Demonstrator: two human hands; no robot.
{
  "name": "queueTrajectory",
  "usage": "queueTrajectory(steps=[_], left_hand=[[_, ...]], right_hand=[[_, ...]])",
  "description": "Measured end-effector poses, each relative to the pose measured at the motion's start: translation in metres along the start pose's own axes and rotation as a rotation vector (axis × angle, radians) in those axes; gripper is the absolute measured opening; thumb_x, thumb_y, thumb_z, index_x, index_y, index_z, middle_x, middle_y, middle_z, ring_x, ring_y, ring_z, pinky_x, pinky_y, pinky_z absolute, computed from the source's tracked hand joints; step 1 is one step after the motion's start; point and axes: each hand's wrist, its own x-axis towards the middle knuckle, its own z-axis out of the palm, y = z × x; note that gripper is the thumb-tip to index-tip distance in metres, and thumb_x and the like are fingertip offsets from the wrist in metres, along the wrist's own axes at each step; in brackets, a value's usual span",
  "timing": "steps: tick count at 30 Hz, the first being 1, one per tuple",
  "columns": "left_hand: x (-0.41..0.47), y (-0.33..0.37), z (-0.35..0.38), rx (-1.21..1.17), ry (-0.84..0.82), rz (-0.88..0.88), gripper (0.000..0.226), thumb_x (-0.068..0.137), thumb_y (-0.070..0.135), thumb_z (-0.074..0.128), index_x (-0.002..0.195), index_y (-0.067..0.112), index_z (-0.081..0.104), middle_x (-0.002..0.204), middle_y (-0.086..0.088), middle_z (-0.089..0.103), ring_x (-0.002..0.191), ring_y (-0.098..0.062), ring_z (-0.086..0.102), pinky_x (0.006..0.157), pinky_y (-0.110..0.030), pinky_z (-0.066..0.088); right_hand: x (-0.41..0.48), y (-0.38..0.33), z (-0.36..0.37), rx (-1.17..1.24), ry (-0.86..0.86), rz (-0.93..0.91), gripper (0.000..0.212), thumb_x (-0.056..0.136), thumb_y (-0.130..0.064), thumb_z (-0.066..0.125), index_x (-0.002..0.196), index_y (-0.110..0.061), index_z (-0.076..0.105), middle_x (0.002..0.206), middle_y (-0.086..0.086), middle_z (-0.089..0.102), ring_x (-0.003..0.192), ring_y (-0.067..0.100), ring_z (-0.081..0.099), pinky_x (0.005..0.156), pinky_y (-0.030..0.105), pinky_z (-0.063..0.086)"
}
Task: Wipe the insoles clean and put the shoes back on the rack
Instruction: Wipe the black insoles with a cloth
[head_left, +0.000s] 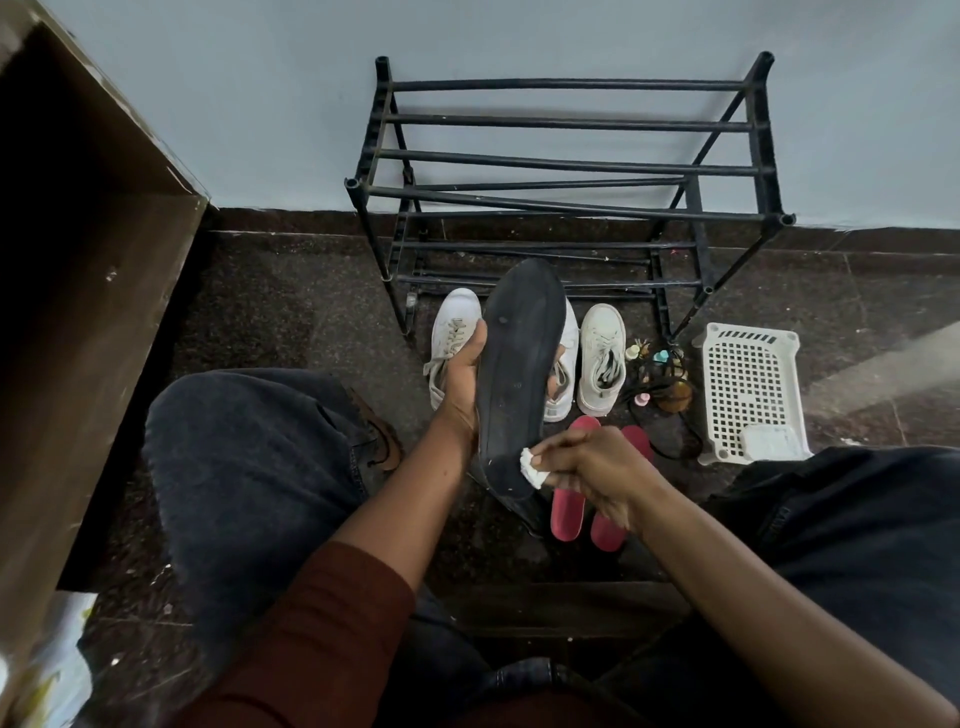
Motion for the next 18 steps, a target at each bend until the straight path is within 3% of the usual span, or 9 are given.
queueTrajectory(steps=[2, 5, 8, 10, 14, 18], left_hand=[[0.001, 0.001, 0.003, 0.023, 0.02, -0.02, 0.07, 0.082, 0.052, 0.046, 0.125, -0.001, 0.054, 0.119, -0.023, 0.058, 0.098, -0.033, 0.064, 0.079, -0.041, 0.055], [0.003, -0.002, 0.003, 0.009, 0.061, 0.049, 0.053, 0.086, 0.041, 0.044, 0.109, 0.0, 0.068, 0.108, -0.019, 0.068, 0.097, -0.032, 0.066, 0.081, -0.041, 0.056], [0.003, -0.008, 0.003, 0.082, 0.122, 0.068, 0.043, 0.085, 0.035, 0.048, 0.099, 0.003, 0.073, 0.097, -0.014, 0.072, 0.085, -0.027, 0.069, 0.078, -0.035, 0.056], [0.002, -0.01, 0.002, 0.119, 0.153, 0.066, 0.04, 0.083, 0.033, 0.049, 0.099, 0.005, 0.072, 0.095, -0.013, 0.072, 0.082, -0.026, 0.069, 0.076, -0.034, 0.057], [0.003, -0.011, -0.007, 0.059, 0.2, 0.102, 0.047, 0.093, 0.028, 0.035, 0.087, 0.008, 0.077, 0.09, -0.011, 0.074, 0.077, -0.024, 0.07, 0.072, -0.03, 0.057], [0.003, -0.015, -0.014, -0.057, 0.2, 0.156, 0.053, 0.097, 0.03, 0.032, 0.087, 0.004, 0.077, 0.095, -0.015, 0.073, 0.084, -0.03, 0.071, 0.079, -0.039, 0.056]], right_hand=[[0.0, -0.004, -0.004, -0.195, 0.17, -0.151, 0.019, 0.076, 0.005, 0.067, 0.066, -0.012, 0.069, 0.068, 0.006, 0.067, 0.059, 0.01, 0.06, 0.056, 0.015, 0.047], [0.009, -0.024, -0.009, -0.449, 0.37, -0.412, 0.016, 0.077, -0.009, 0.071, 0.07, -0.024, 0.071, 0.068, -0.013, 0.067, 0.055, -0.008, 0.059, 0.052, 0.003, 0.04], [0.027, -0.044, -0.007, -0.575, 0.449, -0.531, 0.013, 0.083, -0.008, 0.064, 0.088, -0.015, 0.073, 0.085, 0.003, 0.072, 0.071, 0.013, 0.066, 0.065, 0.017, 0.044], [0.038, -0.049, -0.005, -0.799, 0.505, -0.6, 0.02, 0.085, -0.003, 0.057, 0.1, -0.004, 0.071, 0.1, 0.015, 0.069, 0.089, 0.029, 0.064, 0.075, 0.021, 0.039], [0.04, -0.036, 0.004, -1.038, 0.446, -0.62, 0.023, 0.087, -0.002, 0.053, 0.103, -0.001, 0.069, 0.106, 0.021, 0.063, 0.098, 0.035, 0.059, 0.084, 0.029, 0.04], [0.021, -0.004, 0.022, -1.094, 0.271, -0.687, 0.022, 0.085, -0.001, 0.055, 0.1, -0.003, 0.071, 0.102, 0.017, 0.062, 0.09, 0.03, 0.061, 0.078, 0.025, 0.041]])
